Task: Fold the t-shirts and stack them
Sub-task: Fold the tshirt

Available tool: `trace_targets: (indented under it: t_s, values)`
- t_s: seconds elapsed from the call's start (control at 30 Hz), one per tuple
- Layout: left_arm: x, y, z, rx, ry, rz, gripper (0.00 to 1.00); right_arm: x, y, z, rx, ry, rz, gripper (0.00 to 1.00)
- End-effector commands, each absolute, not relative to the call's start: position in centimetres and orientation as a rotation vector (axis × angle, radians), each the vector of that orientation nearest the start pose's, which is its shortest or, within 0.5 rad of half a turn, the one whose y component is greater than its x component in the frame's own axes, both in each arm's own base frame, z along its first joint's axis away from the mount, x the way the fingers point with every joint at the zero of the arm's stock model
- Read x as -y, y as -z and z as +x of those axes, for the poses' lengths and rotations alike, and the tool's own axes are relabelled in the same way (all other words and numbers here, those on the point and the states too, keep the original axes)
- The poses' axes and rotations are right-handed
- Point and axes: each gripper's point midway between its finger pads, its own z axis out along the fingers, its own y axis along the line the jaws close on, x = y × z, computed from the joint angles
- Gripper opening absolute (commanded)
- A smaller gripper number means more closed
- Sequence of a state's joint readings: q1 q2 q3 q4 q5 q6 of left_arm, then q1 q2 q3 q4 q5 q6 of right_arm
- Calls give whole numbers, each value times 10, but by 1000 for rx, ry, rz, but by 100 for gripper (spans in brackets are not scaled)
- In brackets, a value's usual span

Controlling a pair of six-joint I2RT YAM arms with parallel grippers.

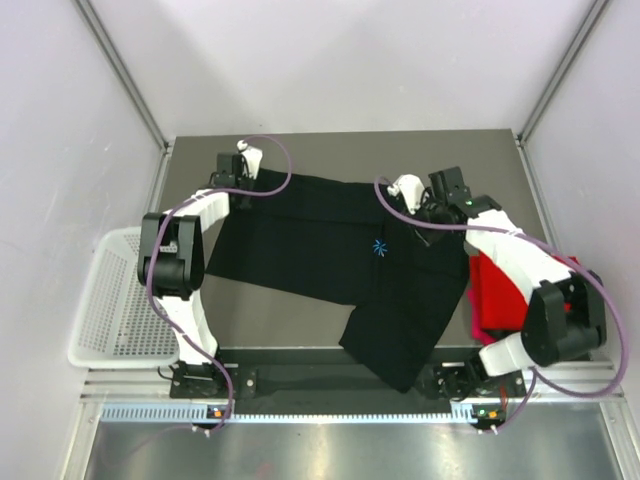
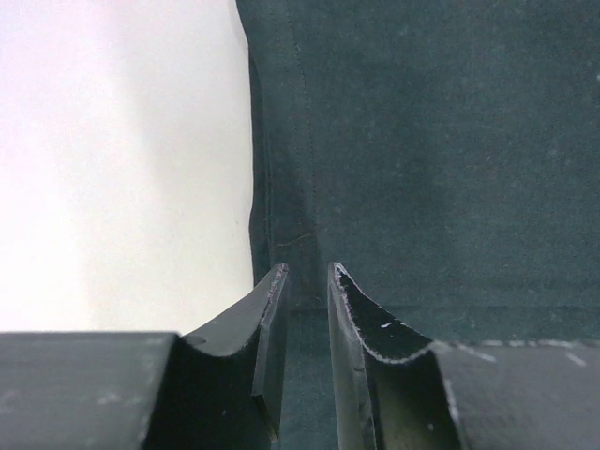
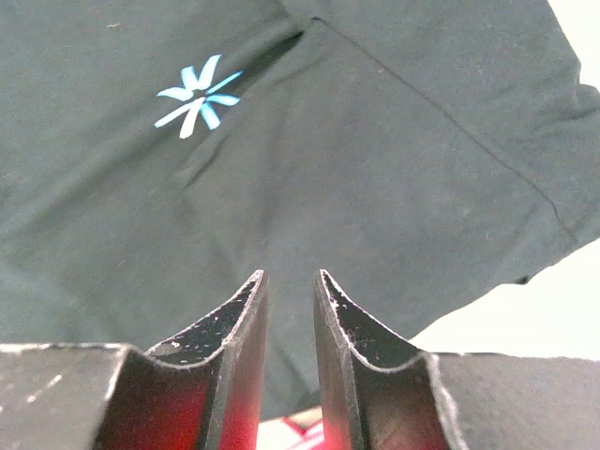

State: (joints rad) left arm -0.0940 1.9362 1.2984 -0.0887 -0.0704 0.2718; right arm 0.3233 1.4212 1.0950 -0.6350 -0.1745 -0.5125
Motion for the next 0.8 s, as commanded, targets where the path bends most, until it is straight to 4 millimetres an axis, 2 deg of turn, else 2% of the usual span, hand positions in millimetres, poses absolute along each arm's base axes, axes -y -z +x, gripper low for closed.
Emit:
trace_targets:
  t_s: [0.0,0.07,0.1,0.13,0.17,0.2,0.23,0.3,0.33,0.5,0.57,0.6,0.63,0.67,0.73,0.77]
  values:
    - [30,-94,520,-2205,-159,373,29,-117,-106,350,-2291,-111,-1076,27]
    - [34,-93,523,-2199,-153,392,28,-112,-99,366,-2276,-94,-1047,27]
    - [36,-99,530,-2181,-154,401,28,-110,-91,373,-2290,-94,-1038,27]
    - [36,-89,532,-2209,-160,416,28,-108,-88,381,-2293,-93,-1016,27]
    - [36,-86,538,-2213,-174,424,28,-101,-88,394,-2288,-88,-976,27]
    - [34,-98,551,-2190,-195,407,28,-99,-84,406,-2296,-89,-957,27]
    - [32,-83,556,-2220,-204,412,28,-97,-84,414,-2298,-100,-927,26]
    - [30,-83,568,-2214,-207,406,28,-87,-82,435,-2303,-98,-871,26]
    - [30,-82,579,-2207,-213,412,28,-83,-82,440,-2308,-98,-848,26]
    - [33,-66,605,-2242,-210,418,28,-54,-77,464,-2332,-61,-762,27]
    - [32,-59,610,-2259,-210,405,29,-41,-75,469,-2343,-38,-730,27]
    - [33,-61,613,-2261,-213,403,29,-36,-72,472,-2348,-25,-720,27]
    - [32,-47,614,-2288,-219,400,29,-29,-70,475,-2357,-7,-695,27]
    - [31,-42,615,-2303,-217,392,30,-15,-69,479,-2367,37,-654,27]
    - [31,-31,614,-2340,-203,395,30,-4,-59,483,-2397,60,-608,29]
    - [31,-28,614,-2349,-202,395,31,14,-55,486,-2417,86,-554,29]
